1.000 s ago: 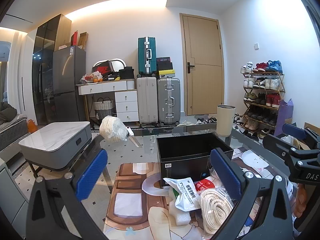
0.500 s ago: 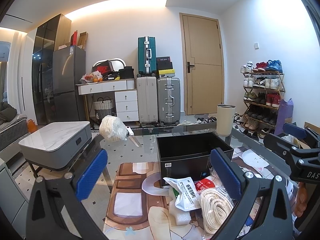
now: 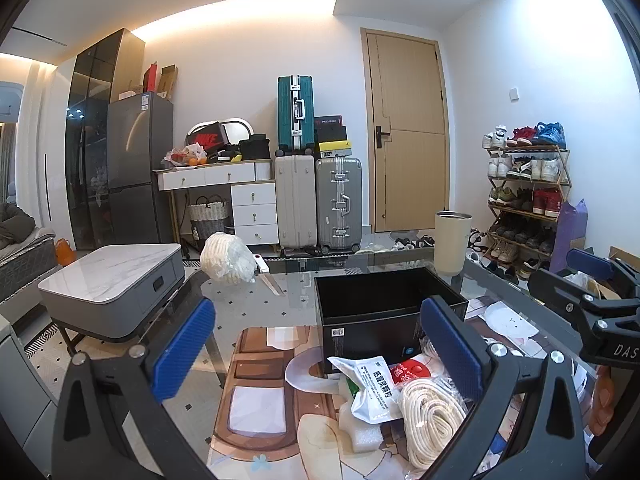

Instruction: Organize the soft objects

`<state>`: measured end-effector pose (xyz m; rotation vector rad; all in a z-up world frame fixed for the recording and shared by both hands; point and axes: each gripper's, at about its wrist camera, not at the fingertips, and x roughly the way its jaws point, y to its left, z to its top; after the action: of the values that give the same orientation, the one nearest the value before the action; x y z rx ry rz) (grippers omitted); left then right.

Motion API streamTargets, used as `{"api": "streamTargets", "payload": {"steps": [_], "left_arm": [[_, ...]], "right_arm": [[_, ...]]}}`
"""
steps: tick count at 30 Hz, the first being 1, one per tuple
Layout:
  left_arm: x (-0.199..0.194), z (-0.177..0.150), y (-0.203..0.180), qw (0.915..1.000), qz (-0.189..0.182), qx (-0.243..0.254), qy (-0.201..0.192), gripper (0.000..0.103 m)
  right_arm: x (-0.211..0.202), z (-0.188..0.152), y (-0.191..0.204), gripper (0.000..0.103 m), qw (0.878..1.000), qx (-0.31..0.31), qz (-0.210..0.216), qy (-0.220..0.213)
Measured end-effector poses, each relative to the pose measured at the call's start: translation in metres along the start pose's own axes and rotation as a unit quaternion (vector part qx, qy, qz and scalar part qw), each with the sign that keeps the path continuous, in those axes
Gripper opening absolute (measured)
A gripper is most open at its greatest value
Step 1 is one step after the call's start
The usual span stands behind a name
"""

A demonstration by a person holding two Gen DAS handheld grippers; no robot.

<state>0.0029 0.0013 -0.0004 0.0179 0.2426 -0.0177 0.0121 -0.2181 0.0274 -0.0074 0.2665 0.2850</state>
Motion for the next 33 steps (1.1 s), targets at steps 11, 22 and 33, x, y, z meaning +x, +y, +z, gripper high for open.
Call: {"api": "streamTargets", "payload": {"steps": [11,22,33], "left_arm": [[0.000,0.001,0.001,1.0000,-0.008,-0.005,0.002,0.103],[0.008,0.014,-0.004,0.9983,-0.041,-0.002,0.041,0.103],[0.072,0.025,-0.038,0.9607,-0.086,0.033,0.262,0.103]], "right_arm": [[-0.001,0.001,-0.001,0.102,1.000,0.000,0.000,-0.001],[0.006,0.035,-0.007,0.102,0.999,-0.017,-0.005,0.029],[0.097,0.039,-0.024,0.102,0.958,-0.072,0.038,0.276]]}}
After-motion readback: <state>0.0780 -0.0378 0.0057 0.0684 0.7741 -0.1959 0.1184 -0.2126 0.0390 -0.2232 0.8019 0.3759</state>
